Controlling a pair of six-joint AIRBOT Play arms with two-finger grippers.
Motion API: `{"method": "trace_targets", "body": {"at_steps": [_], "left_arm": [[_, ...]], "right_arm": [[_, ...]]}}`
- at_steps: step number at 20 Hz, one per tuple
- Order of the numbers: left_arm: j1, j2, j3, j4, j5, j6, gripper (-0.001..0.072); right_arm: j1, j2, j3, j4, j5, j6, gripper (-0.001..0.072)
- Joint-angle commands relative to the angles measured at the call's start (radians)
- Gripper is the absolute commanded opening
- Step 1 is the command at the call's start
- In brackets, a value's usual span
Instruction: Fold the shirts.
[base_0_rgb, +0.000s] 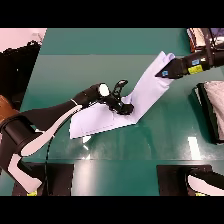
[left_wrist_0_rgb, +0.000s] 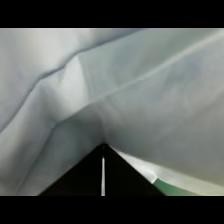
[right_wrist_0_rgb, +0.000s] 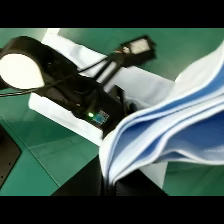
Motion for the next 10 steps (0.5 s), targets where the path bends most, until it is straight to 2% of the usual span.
{"method": "trace_targets", "body": {"at_steps": [1, 6, 10], "left_arm": [[0.055, 0.045, 0.023, 0.021, -0.066, 0.005, 0.0024], [0.269, 0.31, 0.025, 0.228, -0.172, 0.011, 0.0025], [0.481, 0.533, 0.025, 0.385, -0.24, 0.011, 0.0025]], "right_arm": [[0.096, 0.001, 0.024, -0.001, -0.045, 0.008, 0.0017], [0.278, -0.042, 0.024, 0.0, -0.15, 0.008, 0.0017], [0.516, -0.178, 0.024, 0.0, -0.362, 0.002, 0.0018]]}}
